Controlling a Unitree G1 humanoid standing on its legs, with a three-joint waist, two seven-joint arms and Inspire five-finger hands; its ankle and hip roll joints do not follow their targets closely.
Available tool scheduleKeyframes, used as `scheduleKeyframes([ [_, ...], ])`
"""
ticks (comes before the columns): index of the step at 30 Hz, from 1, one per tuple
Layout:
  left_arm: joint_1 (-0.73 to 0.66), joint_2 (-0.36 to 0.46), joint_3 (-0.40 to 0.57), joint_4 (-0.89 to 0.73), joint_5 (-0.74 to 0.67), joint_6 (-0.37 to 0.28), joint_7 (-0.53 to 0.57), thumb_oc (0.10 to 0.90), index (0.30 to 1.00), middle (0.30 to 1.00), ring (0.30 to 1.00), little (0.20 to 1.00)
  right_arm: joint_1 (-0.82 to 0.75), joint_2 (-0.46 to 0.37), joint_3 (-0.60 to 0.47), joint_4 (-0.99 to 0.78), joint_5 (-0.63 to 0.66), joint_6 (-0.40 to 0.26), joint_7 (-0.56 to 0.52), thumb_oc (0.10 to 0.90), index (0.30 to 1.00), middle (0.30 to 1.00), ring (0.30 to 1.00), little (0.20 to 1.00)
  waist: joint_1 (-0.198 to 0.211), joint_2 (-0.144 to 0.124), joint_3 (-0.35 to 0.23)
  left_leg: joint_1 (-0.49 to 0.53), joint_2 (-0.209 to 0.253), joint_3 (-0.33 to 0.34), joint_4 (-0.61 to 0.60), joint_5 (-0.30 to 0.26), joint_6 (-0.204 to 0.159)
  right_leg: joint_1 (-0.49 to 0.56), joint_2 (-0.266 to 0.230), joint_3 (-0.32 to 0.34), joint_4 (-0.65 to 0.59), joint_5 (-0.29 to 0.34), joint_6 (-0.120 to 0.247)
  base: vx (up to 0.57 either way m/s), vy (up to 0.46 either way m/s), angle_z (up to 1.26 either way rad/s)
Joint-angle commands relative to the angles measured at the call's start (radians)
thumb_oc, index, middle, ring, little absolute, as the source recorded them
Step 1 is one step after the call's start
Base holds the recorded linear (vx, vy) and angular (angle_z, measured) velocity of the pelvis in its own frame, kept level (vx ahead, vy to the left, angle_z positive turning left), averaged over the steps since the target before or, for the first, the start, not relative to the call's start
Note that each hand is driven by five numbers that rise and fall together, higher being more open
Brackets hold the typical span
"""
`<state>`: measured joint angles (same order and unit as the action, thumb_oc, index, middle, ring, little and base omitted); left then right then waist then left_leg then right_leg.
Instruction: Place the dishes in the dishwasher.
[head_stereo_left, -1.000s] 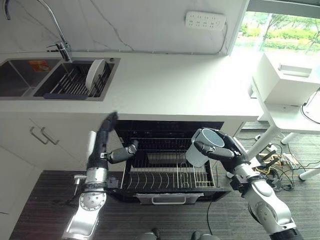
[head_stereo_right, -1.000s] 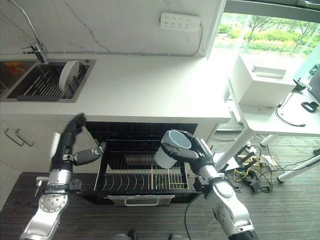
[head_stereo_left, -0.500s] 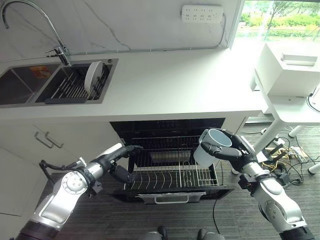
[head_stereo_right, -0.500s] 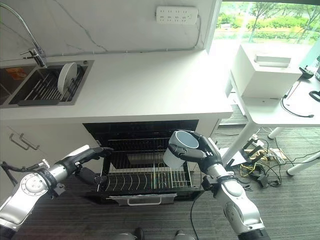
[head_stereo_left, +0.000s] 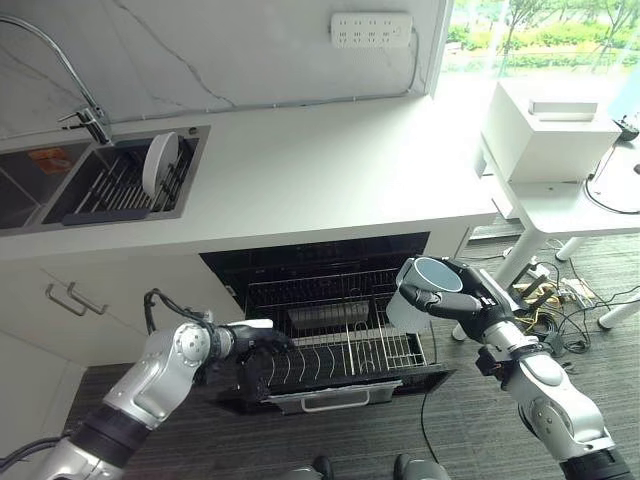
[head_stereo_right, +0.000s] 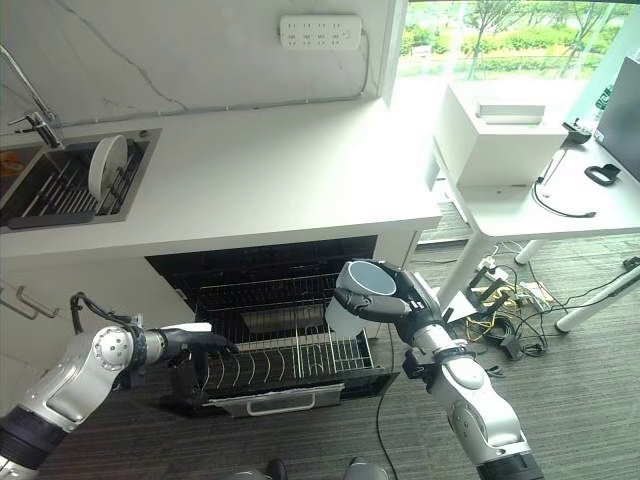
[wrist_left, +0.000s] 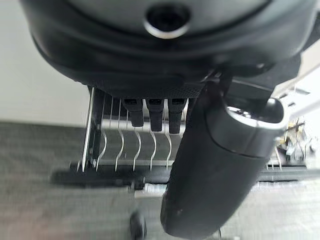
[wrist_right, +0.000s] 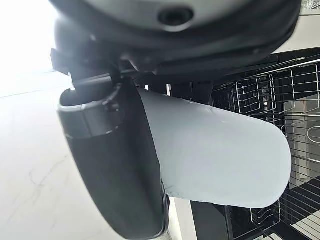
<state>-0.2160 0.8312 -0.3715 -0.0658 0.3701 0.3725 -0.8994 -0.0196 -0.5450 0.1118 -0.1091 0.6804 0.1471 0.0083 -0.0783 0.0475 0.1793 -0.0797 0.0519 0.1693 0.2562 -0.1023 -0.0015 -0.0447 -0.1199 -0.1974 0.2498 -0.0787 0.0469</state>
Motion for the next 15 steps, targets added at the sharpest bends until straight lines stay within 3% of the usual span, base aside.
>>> scheduleKeyframes([
  [1, -0.069, 0.024, 0.016, -0.009, 0.053, 0.021, -0.057, 0.8, 0.9, 0.9, 0.9, 0.9, -0.138, -0.002, -0.027, -0.085, 0.04, -0.096, 0.019, 0.4, 0.3, 0.3, 0.3, 0.3, 0.004, 0.001, -0.064, 0.057, 0.047, 0.06, 0.044, -0.134, -0.032, -0.009, 0.016, 0.007, 0.05, -0.11, 0.076, 0.01, -0.002, -0.08],
  [5, -0.043, 0.001, -0.004, -0.015, 0.045, 0.086, -0.181, 0.8, 0.9, 0.9, 0.9, 0.9, -0.133, 0.002, -0.033, -0.083, 0.035, -0.09, 0.031, 0.4, 0.3, 0.3, 0.3, 0.3, -0.001, 0.001, -0.064, 0.062, 0.049, 0.07, 0.044, -0.136, -0.03, -0.007, 0.019, 0.01, 0.05, -0.113, 0.075, 0.01, 0.011, -0.11],
  [11, -0.035, -0.028, -0.023, 0.009, -0.009, 0.101, -0.176, 0.8, 0.9, 0.9, 0.9, 0.9, -0.13, 0.005, -0.028, -0.081, 0.036, -0.094, 0.038, 0.4, 0.3, 0.3, 0.3, 0.3, -0.004, -0.003, -0.064, 0.064, 0.049, 0.073, 0.044, -0.139, -0.028, -0.007, 0.02, 0.011, 0.05, -0.113, 0.075, 0.0, 0.001, -0.01],
  [15, -0.035, -0.037, -0.058, 0.036, -0.008, 0.092, -0.239, 0.8, 0.9, 0.9, 0.9, 0.9, -0.139, -0.001, -0.021, -0.074, 0.04, -0.092, 0.042, 0.4, 0.3, 0.3, 0.3, 0.3, -0.006, -0.004, -0.068, 0.064, 0.048, 0.076, 0.044, -0.14, -0.028, -0.008, 0.021, 0.014, 0.05, -0.113, 0.074, 0.0, 0.0, 0.0],
])
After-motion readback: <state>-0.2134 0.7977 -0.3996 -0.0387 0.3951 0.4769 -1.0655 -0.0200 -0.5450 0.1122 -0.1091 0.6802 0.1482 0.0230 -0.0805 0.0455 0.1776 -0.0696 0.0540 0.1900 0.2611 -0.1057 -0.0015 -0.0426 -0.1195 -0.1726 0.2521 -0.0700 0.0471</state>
